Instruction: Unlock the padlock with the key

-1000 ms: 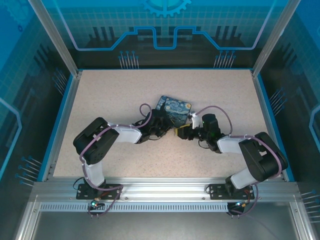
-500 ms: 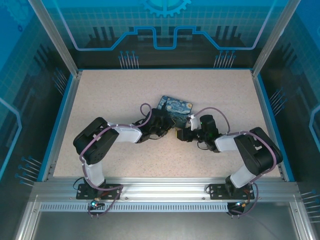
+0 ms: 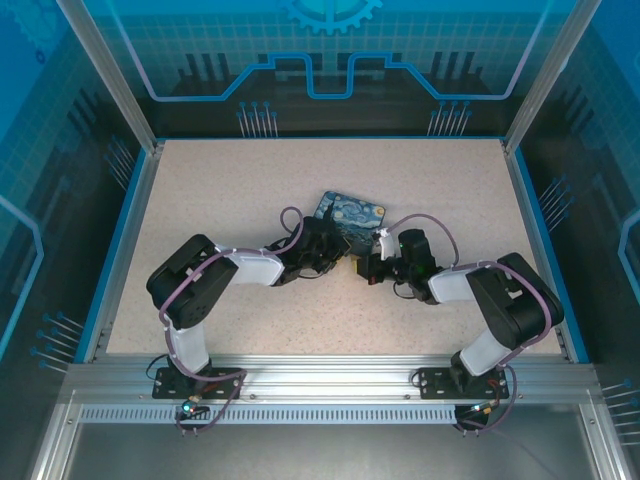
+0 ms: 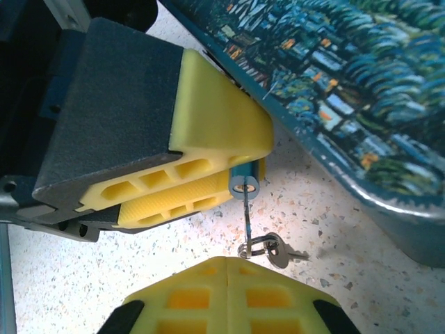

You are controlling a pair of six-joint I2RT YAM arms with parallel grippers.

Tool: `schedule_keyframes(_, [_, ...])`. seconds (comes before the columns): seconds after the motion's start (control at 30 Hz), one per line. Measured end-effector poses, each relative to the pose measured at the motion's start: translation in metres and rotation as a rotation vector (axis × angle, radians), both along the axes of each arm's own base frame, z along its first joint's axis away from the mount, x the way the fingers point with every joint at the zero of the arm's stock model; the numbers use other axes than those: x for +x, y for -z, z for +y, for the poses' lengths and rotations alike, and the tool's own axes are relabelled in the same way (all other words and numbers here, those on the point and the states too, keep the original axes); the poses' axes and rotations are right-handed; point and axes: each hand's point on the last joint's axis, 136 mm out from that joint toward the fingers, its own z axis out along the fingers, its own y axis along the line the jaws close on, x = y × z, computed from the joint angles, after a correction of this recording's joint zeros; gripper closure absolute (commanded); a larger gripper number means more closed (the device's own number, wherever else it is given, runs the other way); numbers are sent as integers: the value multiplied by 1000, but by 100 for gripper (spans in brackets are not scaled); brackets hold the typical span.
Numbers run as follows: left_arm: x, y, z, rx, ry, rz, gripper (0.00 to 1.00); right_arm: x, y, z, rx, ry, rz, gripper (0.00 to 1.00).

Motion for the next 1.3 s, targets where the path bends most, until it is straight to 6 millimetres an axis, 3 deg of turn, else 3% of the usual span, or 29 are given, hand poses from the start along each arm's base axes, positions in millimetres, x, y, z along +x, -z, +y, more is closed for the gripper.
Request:
schedule_keyframes(0.5, [-1,2,-1,-1,7,6,98,6,-15,8,-4,-22,-65,100])
schedule_keyframes(0.7, [-2,4,-2,1,11,10,98,7,-12,6,-36,-13,-70,90])
schedule_keyframes(0.83, [-2,4,-2,1,11,11,98,8,-20,3,-49,-2,-97,75])
schedule_keyframes(0.93, [-2,4,-2,1,11,11,98,9,-24,2,-50,1,-110,72])
schedule_keyframes(1.3, [-2,4,-2,1,11,11,98,4,3,1,-71,-4,-25,73])
